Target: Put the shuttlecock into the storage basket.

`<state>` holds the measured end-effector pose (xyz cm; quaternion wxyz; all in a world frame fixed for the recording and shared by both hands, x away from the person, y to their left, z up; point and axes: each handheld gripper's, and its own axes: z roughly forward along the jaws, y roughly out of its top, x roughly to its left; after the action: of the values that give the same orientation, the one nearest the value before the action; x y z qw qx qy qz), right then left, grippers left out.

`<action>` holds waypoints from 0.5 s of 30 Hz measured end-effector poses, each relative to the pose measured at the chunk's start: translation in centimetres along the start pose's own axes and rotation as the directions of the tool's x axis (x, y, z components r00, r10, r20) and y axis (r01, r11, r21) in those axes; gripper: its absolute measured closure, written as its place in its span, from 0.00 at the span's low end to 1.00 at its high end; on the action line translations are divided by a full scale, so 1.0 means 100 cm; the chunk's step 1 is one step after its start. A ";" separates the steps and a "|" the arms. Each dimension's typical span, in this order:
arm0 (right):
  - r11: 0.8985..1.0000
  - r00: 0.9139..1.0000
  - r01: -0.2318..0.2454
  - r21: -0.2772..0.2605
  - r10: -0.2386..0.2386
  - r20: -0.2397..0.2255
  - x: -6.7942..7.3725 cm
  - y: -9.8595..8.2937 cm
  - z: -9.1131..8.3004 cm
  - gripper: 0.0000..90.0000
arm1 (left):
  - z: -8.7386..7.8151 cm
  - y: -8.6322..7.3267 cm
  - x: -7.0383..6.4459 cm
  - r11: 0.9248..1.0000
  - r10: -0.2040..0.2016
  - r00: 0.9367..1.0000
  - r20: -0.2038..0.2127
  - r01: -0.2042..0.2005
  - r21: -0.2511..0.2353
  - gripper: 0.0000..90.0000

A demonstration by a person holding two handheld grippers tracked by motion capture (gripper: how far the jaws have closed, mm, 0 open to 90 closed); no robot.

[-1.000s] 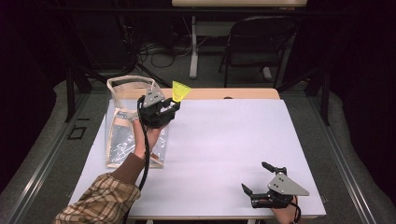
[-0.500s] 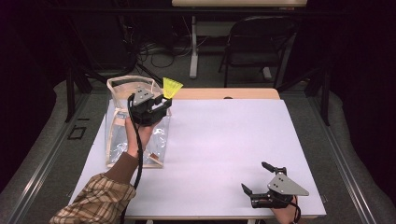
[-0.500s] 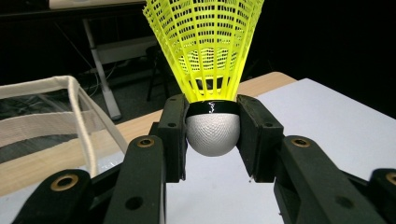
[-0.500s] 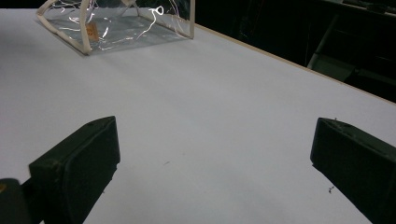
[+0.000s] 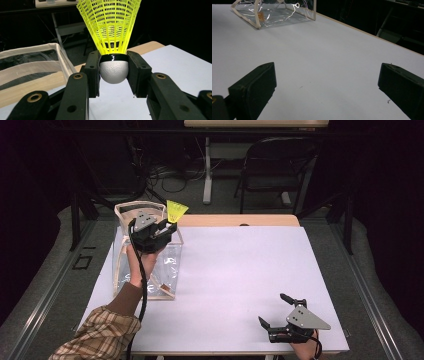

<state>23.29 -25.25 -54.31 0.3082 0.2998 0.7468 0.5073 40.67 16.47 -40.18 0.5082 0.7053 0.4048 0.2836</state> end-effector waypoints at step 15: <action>1.000 1.000 0.001 0.001 -0.001 -0.001 0.000 0.000 0.000 0.01 | -0.013 0.004 0.022 1.000 -0.017 0.999 -0.052 0.016 -0.017 0.72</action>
<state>23.30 -25.23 -54.31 0.3081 0.2994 0.7474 0.5067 40.85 18.89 -39.43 0.5055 0.6902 0.4213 0.3009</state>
